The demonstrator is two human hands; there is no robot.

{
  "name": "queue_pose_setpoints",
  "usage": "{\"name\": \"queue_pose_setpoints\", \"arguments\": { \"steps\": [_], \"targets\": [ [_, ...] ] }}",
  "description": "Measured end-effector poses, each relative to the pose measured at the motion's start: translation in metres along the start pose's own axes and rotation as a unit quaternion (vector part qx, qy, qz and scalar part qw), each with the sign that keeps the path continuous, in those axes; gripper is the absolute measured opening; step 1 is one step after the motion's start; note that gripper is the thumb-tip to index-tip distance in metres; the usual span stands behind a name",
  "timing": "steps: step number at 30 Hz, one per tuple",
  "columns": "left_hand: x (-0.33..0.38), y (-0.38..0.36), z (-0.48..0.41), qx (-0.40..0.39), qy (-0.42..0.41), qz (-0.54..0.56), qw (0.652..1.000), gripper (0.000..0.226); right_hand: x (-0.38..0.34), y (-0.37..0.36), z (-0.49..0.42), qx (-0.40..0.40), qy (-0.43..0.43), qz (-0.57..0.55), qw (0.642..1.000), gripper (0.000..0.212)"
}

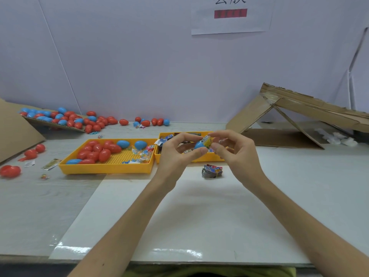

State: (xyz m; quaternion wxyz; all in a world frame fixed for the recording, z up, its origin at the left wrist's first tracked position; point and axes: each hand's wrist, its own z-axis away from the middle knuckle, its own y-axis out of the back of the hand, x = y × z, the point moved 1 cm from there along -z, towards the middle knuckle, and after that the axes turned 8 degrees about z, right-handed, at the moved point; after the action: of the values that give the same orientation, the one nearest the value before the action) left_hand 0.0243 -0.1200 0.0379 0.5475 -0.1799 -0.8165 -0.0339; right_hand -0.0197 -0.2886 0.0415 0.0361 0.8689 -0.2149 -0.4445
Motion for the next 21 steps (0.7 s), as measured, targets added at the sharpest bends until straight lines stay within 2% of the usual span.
{"name": "queue_pose_setpoints", "arguments": {
  "steps": [3, 6, 8, 13, 18, 21],
  "targets": [
    [-0.001, 0.000, 0.000, 0.004, 0.047, 0.123, 0.991, 0.033, -0.001, 0.001, 0.000, 0.011, 0.006, 0.005, 1.000, 0.033],
    [-0.002, 0.004, -0.002, 0.019, 0.112, 0.264, 0.958, 0.042, 0.001, 0.001, -0.002, 0.009, -0.021, -0.008, 1.000, 0.040],
    [-0.003, 0.007, -0.003, 0.030, 0.146, 0.309, 0.939, 0.043, 0.002, -0.001, -0.001, 0.021, -0.013, 0.010, 1.000, 0.038],
    [-0.004, 0.005, 0.000, 0.018, 0.209, 0.379, 0.901, 0.044, -0.001, -0.006, 0.006, 0.079, 0.141, 0.128, 0.979, 0.019],
    [-0.004, -0.001, 0.004, -0.027, 0.233, 0.378, 0.896, 0.046, 0.000, -0.013, 0.010, 0.076, 0.165, 0.160, 0.970, 0.034],
    [-0.004, -0.002, 0.004, -0.038, 0.234, 0.374, 0.897, 0.040, -0.001, -0.011, 0.010, 0.095, 0.171, 0.167, 0.966, 0.034]
  ]
}}
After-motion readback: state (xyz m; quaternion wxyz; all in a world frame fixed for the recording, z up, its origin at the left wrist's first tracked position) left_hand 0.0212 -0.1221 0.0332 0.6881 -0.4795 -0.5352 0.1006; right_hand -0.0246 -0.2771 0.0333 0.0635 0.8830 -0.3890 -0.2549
